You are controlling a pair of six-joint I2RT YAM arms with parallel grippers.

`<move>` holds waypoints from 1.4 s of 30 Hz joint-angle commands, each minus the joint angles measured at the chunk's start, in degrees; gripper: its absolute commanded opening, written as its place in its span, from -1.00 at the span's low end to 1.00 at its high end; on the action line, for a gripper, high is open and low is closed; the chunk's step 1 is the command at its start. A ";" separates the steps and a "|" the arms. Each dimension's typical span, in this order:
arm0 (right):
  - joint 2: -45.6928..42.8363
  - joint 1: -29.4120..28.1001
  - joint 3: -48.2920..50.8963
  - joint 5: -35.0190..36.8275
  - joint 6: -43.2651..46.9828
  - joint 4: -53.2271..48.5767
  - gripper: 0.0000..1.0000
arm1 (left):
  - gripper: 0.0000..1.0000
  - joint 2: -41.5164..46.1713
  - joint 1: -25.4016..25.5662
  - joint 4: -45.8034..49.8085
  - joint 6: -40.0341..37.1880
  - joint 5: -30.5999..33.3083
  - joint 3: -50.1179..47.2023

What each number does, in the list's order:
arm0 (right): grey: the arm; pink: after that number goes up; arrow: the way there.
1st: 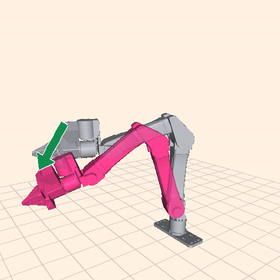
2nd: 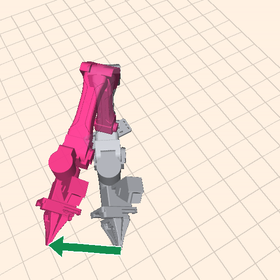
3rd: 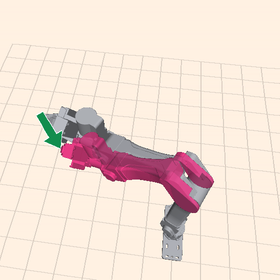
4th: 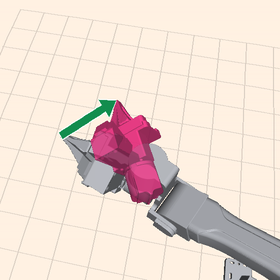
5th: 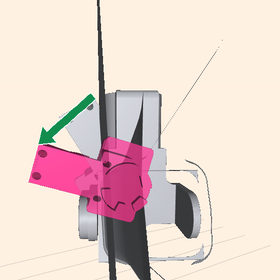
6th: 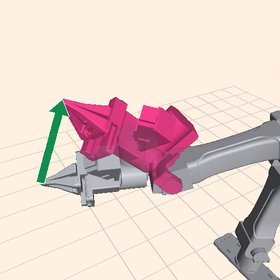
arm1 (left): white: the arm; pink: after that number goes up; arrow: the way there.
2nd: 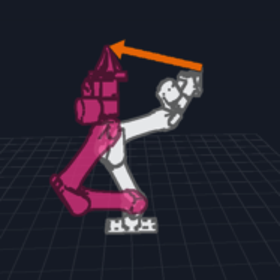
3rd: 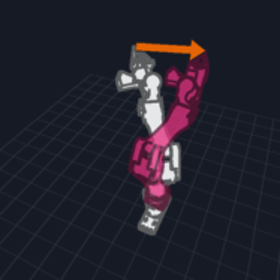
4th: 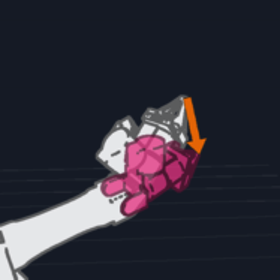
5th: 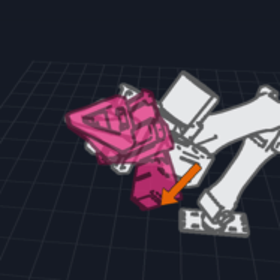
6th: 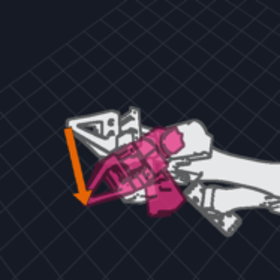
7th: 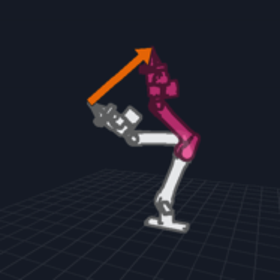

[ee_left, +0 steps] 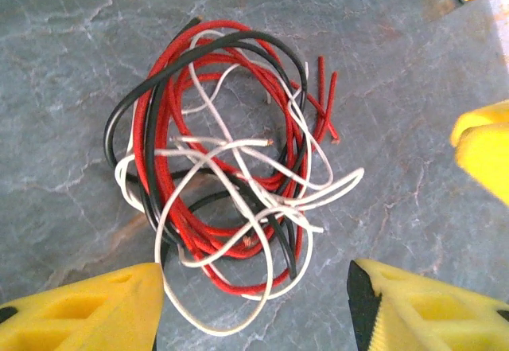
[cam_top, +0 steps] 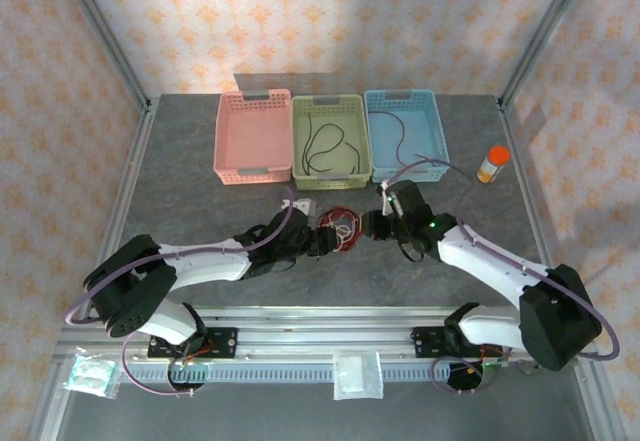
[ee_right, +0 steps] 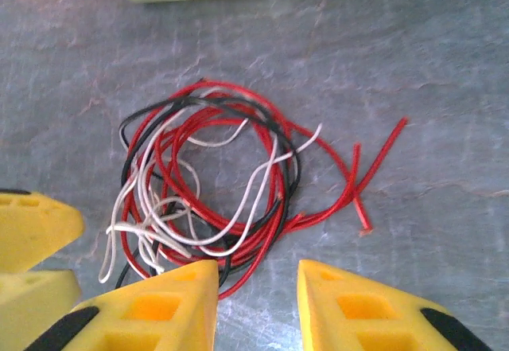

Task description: Untangle the cables

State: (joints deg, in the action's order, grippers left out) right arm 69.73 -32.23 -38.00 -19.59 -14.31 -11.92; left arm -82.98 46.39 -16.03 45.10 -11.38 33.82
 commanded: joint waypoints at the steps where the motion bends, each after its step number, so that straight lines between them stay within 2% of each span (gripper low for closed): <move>1: -0.10 -0.20 1.68 -4.45 2.34 7.46 -0.34 | 0.27 2.30 -0.01 -8.94 5.41 -0.85 -2.20; 7: 4.31 -0.20 1.90 -7.82 4.62 11.84 -0.23 | 0.27 1.94 -1.02 -13.41 8.57 -1.99 -5.00; 21: 10.44 -0.34 0.39 -13.89 7.44 14.27 -0.02 | 0.27 1.80 -5.30 -12.67 8.62 -4.12 -5.71; 33: 14.87 -0.38 -1.90 -14.18 6.88 17.05 -0.22 | 0.27 -0.30 -5.87 -12.04 7.66 -4.36 -4.47; 42: 14.50 -0.38 -2.26 -16.60 6.73 17.11 -0.59 | 0.27 -1.68 -6.09 -12.61 7.54 -4.09 -4.03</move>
State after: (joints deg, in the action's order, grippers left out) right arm 84.49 -32.23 -38.61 -34.94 -7.86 3.73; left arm -83.57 40.82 -27.35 53.54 -15.25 28.25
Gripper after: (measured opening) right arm 0.212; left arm 0.634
